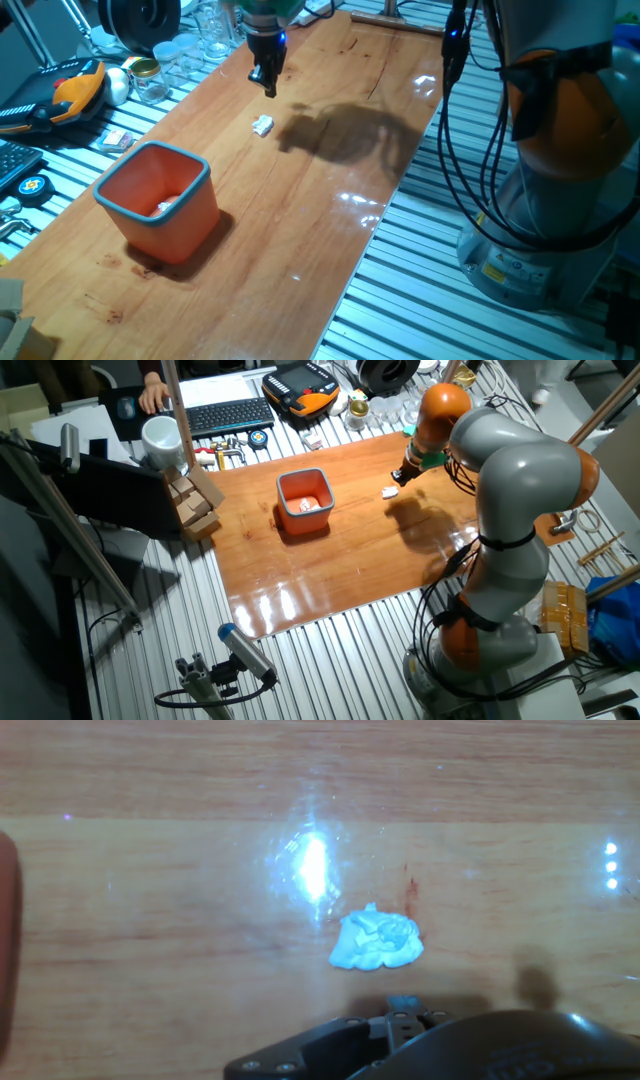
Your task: Put the garbage in the trash can
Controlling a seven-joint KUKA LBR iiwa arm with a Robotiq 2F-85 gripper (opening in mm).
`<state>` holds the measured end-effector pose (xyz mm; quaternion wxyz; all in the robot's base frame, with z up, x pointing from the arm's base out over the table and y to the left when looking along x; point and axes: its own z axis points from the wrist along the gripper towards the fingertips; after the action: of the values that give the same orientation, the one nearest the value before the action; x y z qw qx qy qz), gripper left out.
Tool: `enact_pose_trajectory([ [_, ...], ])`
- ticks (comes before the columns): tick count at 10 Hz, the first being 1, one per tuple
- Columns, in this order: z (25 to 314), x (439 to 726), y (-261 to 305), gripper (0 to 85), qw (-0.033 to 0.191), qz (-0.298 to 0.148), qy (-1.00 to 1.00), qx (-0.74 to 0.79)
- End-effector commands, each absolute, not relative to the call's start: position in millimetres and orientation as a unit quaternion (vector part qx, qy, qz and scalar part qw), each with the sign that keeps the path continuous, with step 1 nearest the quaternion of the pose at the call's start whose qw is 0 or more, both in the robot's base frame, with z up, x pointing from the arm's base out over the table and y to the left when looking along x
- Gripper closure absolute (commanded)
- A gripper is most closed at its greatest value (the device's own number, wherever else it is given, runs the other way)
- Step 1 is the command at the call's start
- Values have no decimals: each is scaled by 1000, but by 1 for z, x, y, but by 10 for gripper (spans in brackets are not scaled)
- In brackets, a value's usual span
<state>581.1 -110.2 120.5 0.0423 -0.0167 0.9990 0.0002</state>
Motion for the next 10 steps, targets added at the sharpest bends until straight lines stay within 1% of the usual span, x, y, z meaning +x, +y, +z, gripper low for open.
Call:
enact_pose_trajectory([
  [1,117,584,-111,850,42,0,999,-15],
  [4,100,595,-114,850,41,5,999,-12],
  [8,91,601,-114,850,39,6,999,-10],
  [10,87,603,-115,850,33,6,999,-12],
])
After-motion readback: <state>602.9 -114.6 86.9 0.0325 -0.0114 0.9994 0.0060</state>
